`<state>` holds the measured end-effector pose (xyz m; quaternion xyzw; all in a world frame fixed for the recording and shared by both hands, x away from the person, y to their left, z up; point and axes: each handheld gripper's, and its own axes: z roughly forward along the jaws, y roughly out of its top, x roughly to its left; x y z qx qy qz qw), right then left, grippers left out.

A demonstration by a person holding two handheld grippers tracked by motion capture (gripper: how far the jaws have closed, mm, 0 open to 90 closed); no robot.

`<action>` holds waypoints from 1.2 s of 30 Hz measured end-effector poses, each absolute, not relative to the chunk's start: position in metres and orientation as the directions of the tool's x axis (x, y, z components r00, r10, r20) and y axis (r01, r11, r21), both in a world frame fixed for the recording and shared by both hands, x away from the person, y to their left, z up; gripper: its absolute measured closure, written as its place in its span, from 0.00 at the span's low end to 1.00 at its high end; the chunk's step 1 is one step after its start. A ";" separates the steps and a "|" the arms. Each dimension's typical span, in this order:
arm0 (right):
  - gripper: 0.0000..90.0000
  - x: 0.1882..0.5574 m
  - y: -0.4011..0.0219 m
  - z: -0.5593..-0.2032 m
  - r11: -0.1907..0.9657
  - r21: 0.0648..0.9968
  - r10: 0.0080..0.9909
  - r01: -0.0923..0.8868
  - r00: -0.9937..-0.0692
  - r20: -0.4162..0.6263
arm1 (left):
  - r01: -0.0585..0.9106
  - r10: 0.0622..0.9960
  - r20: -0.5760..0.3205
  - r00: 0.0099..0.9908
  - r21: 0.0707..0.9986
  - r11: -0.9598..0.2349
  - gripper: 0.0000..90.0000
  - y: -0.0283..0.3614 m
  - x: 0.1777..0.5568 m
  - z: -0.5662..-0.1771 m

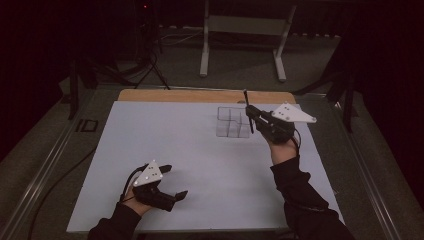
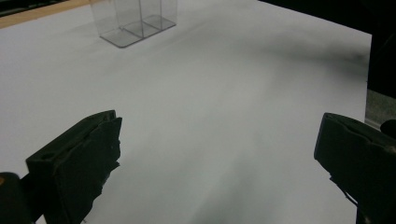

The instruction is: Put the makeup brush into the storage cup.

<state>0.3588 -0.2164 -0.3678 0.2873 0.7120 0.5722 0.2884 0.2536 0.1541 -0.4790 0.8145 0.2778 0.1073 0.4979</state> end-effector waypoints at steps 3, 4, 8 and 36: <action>0.94 0.364 -0.216 -0.369 0.140 0.988 0.746 0.069 -0.663 -0.060 | 0.351 0.559 -0.110 0.822 0.870 -0.345 0.02 0.155 0.254 -0.482; 0.94 0.365 -0.215 -0.369 0.138 0.988 0.754 0.068 -0.654 -0.060 | 0.351 0.557 -0.111 0.823 0.870 -0.346 0.02 0.155 0.254 -0.483; 0.94 0.372 -0.215 -0.368 0.109 0.993 0.763 0.055 -0.645 -0.048 | 0.350 0.562 -0.101 0.821 0.867 -0.354 0.02 0.155 0.255 -0.485; 0.93 0.410 -0.208 -0.364 0.030 0.999 0.766 -0.024 -0.642 -0.038 | 0.361 0.564 -0.125 0.816 0.873 -0.329 0.02 0.160 0.257 -0.488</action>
